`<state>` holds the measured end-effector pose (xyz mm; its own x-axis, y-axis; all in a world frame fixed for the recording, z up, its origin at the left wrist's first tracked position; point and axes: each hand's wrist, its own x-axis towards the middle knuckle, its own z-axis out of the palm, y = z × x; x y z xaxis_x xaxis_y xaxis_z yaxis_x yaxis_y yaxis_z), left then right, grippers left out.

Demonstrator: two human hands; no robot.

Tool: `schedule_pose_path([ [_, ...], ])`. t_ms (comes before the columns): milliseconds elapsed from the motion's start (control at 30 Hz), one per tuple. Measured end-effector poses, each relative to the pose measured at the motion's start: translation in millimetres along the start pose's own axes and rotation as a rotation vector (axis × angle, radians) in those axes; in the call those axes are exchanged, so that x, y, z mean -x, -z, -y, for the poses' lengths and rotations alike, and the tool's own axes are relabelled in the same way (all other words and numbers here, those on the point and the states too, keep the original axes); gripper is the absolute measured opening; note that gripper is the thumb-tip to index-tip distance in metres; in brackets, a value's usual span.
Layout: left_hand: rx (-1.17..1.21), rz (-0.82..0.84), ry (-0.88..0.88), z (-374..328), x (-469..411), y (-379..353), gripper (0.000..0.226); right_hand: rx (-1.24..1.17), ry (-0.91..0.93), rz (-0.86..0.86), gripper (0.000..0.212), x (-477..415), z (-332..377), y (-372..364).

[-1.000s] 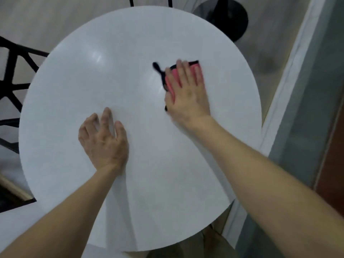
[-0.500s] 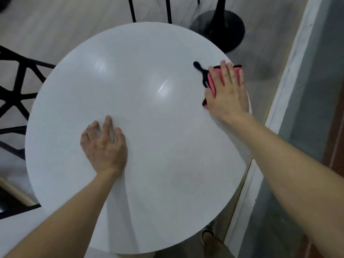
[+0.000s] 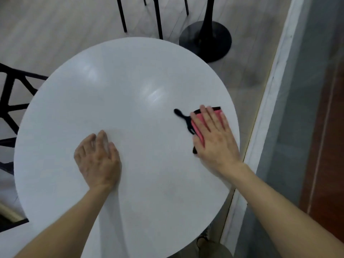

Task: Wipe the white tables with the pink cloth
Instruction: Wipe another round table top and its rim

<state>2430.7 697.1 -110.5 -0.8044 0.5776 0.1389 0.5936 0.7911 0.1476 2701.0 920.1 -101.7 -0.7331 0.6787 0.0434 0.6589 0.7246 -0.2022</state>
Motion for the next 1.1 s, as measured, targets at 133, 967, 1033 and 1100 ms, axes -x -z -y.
schedule_pose_path([
  [133,0.121,-0.114,-0.300,-19.1,-20.5,2.8,0.045,0.027,-0.343,-0.057,0.072,-104.3,-12.4,5.9],
  [967,0.119,-0.069,-0.147,-71.8,-118.5,-45.9,0.049,0.021,0.443,0.091,0.068,-296.8,69.3,-18.9],
  [1033,0.124,-0.056,-0.142,-75.9,-116.4,-40.2,0.049,-0.014,0.686,0.128,0.067,-243.3,39.3,-10.9],
  [1100,0.125,-0.041,-0.130,-77.7,-116.4,-38.1,0.048,-0.021,0.897,0.213,0.067,-214.4,-4.9,-0.2],
])
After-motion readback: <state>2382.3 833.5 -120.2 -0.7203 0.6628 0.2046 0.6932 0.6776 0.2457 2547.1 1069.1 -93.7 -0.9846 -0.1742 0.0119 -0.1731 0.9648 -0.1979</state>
